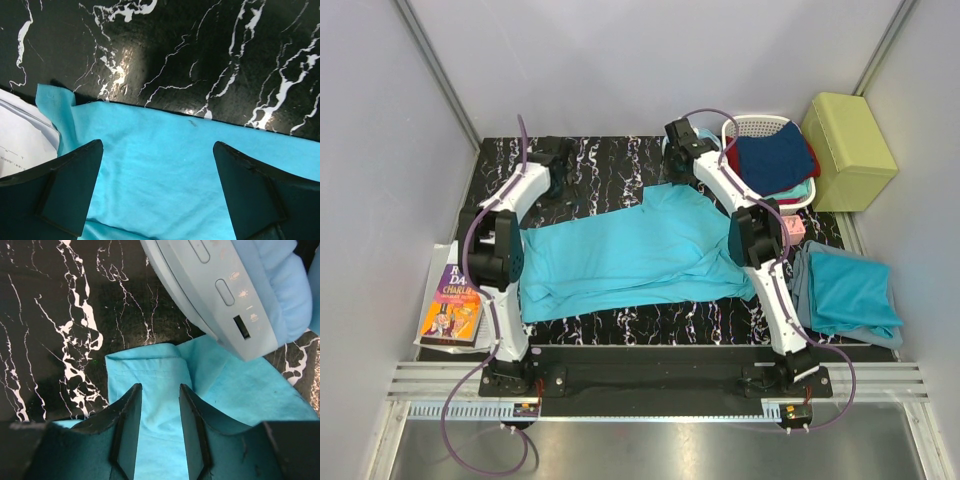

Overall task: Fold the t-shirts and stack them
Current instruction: Grap the side of the flattened tshirt furthest away from the robot with both arms

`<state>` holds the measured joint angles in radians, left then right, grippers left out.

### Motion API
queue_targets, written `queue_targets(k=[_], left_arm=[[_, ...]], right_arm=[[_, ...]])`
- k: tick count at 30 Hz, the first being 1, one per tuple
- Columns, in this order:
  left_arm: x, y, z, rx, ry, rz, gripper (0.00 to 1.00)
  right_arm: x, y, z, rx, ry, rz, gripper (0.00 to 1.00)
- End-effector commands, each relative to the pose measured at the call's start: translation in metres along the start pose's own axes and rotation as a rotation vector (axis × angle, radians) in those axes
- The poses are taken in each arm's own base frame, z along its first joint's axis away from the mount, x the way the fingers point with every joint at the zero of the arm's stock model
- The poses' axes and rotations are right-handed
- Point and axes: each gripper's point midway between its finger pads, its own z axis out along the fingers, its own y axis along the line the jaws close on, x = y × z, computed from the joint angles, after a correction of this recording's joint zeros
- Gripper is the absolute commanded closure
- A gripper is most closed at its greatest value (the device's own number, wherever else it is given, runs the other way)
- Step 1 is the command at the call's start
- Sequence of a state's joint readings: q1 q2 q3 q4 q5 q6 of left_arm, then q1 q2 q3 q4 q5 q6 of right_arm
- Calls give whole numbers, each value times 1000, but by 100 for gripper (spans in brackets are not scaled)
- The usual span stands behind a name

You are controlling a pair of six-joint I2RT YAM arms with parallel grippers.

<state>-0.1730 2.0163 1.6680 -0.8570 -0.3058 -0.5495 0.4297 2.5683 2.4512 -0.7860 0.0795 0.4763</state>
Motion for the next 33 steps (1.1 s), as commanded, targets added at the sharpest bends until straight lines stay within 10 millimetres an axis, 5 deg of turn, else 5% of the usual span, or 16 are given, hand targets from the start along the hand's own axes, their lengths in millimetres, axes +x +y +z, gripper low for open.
queue_targets(k=[1,24,33], left_arm=[[-2,-2,-6,31,-21,-39,1],[21,-2,7,23,29,-28,1],[25,3,12,-3,35,-31,1]], right_arm=[[-10,15,-3,-74,-9,-6,56],[21,5,47,-59,49,-18,50],[27,1,48,-45,67,-16,80]])
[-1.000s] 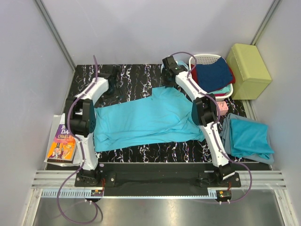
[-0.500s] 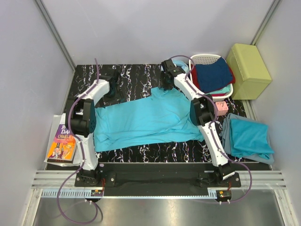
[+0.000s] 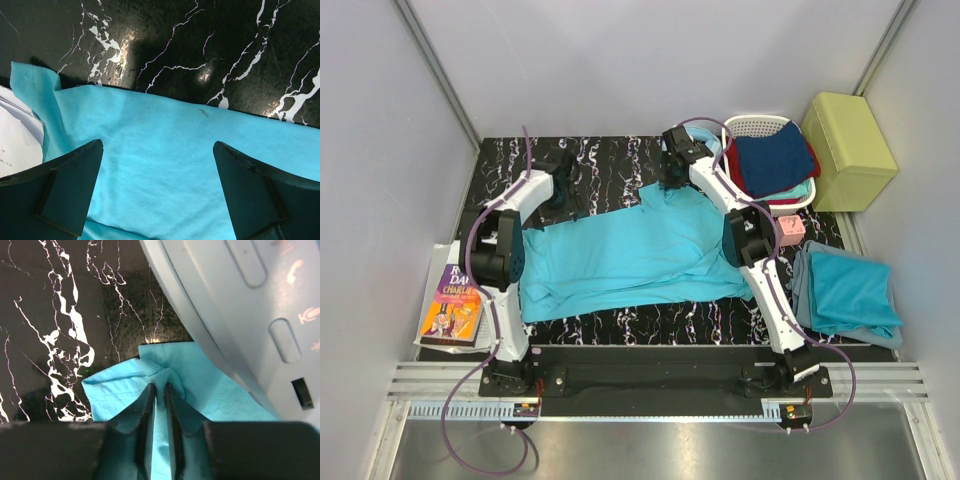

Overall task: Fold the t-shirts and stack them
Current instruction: Grap the side of the flattened tshirt furthest away from the robot with both arms

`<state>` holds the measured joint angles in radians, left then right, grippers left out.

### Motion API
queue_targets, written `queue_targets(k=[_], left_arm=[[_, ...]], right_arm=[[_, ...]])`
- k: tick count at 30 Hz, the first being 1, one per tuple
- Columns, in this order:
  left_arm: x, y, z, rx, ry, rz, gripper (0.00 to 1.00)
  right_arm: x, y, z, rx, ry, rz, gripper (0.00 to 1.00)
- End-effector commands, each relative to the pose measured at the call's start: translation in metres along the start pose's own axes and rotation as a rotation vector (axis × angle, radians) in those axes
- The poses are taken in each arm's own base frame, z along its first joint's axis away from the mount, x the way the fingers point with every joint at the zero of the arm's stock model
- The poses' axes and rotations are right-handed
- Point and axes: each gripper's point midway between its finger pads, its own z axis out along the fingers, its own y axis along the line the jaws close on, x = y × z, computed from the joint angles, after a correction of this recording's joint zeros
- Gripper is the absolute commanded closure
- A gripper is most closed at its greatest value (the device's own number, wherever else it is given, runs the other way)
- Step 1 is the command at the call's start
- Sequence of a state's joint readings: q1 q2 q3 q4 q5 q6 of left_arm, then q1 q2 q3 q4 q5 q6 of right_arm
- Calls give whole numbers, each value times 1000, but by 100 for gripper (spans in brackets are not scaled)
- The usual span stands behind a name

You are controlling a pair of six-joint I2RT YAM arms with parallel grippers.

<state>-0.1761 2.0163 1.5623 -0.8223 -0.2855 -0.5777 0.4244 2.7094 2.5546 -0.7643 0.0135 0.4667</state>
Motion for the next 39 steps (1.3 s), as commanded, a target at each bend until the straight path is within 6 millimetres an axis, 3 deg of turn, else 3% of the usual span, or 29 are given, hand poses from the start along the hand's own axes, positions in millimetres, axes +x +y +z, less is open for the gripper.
queue_targets(k=[1,4,8,19,26,29,34,39], left_arm=[[-7,-1,-7,5,-42,-29,1],[-11,8,-10,-19,-62,-47,2],[-14,20,-9,-34,-60,-88,2],[-25,60,-5,-96,-69,-172,1],[-30,66,12,-88,-27,-203,8],[-31,60,21,-72,-3,-192,18],[-31,49,32,-41,29,-184,45],[-27,49,38,-47,44,-178,55]], right_arm=[[8,-2,6,10,21,-11,88],[8,-3,2,17,20,-13,96],[5,-3,-3,19,15,-11,99],[7,-5,-10,27,25,-6,100],[5,-9,-21,44,22,-7,100],[4,-9,-23,43,23,-2,100],[3,-9,-28,45,18,1,100],[3,-8,-28,41,20,3,100]])
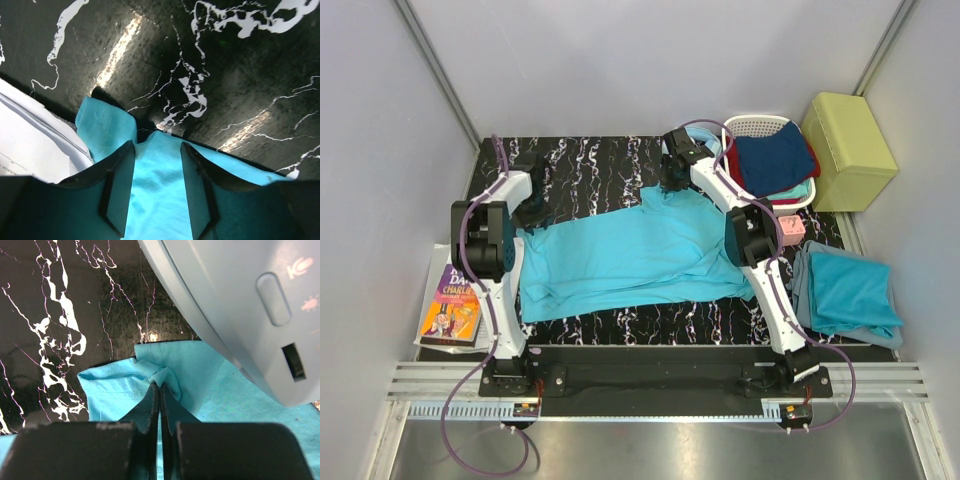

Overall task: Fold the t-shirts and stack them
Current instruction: Grap the side of the flattened tshirt furthest away from the robot with both arms

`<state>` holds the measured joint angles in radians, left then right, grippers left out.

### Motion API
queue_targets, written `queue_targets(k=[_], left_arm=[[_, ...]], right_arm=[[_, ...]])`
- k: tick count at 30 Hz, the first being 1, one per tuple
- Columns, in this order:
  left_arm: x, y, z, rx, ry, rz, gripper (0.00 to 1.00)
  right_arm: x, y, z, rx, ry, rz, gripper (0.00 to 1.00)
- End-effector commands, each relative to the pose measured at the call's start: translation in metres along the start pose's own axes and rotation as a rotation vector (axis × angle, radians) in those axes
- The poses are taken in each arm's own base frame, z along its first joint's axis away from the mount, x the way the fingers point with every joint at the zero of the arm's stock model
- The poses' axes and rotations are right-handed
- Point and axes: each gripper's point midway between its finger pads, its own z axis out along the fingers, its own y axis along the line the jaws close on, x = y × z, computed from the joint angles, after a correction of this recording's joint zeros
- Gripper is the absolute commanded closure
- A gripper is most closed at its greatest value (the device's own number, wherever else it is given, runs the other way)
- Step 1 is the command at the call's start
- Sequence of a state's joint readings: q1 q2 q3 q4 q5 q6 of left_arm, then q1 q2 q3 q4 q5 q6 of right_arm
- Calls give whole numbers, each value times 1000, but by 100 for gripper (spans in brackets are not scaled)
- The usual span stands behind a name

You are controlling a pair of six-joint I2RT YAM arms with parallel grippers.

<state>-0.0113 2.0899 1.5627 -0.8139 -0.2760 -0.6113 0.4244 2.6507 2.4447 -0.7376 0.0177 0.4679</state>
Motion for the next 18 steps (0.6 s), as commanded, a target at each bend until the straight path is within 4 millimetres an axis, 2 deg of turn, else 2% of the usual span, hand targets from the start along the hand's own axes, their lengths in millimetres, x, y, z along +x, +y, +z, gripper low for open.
queue_targets(k=[1,4,7,8,11,13,14,18], left_arm=[[-11,-9,-5,39,-19,-10,57],[-7,-8,-3,35,-12,-9,61],[-8,-7,-5,36,-18,-12,74],[-9,-8,-7,41,-22,-13,84],[-11,-11,-14,61,-30,-16,100],[-13,-13,-20,74,-42,-13,100],[-16,-15,-25,83,-54,-9,100],[-19,-30,-38,118,-85,41,100]], right_arm=[[-7,-4,-23,26,-1,3,100],[-8,-3,-24,26,-4,5,100],[-9,-4,-24,24,-5,9,100],[-11,-4,-26,24,-9,11,100],[-19,-5,-36,25,-27,14,100],[-26,-5,-44,30,-49,16,100],[-33,-2,-54,24,-69,17,100],[-58,-10,-83,60,-143,24,100]])
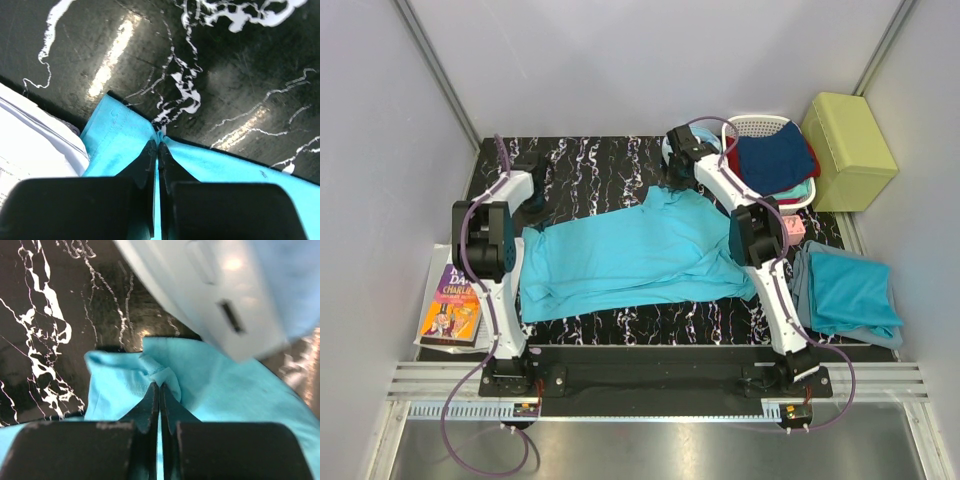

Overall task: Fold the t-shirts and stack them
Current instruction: Grap the side of the flattened tshirt furthest away from the robot with both arms

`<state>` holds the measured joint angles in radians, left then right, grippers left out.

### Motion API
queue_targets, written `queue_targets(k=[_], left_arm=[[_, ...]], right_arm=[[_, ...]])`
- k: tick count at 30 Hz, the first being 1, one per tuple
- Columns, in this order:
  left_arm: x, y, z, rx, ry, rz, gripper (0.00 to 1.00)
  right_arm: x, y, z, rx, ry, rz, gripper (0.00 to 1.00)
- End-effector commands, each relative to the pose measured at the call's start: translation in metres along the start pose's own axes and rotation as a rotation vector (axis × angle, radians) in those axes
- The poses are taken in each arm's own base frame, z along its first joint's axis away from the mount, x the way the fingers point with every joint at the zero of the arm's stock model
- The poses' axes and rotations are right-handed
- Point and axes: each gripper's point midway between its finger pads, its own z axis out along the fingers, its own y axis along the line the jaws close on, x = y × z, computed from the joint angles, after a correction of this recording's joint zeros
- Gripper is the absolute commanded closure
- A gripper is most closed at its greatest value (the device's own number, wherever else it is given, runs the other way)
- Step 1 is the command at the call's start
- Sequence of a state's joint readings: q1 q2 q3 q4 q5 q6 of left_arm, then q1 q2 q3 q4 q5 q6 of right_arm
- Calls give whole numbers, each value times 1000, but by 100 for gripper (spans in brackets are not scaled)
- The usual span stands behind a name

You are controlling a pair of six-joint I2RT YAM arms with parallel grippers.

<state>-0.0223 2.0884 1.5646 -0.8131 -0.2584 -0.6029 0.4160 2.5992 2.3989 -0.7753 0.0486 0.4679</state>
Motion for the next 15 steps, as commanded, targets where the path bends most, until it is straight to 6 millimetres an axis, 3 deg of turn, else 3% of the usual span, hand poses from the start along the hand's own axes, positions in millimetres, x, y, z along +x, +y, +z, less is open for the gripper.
queue_targets(k=[1,8,15], left_arm=[[-24,-29,-39,110,-99,44,100],[-22,-65,-64,171,-150,170,100],[-31,-73,-79,171,-188,187,100]], right_arm=[[-61,-2,-74,18,-167,24,100],[-78,-8,-113,43,-238,22,100],[-80,-14,-126,59,-261,17,100]])
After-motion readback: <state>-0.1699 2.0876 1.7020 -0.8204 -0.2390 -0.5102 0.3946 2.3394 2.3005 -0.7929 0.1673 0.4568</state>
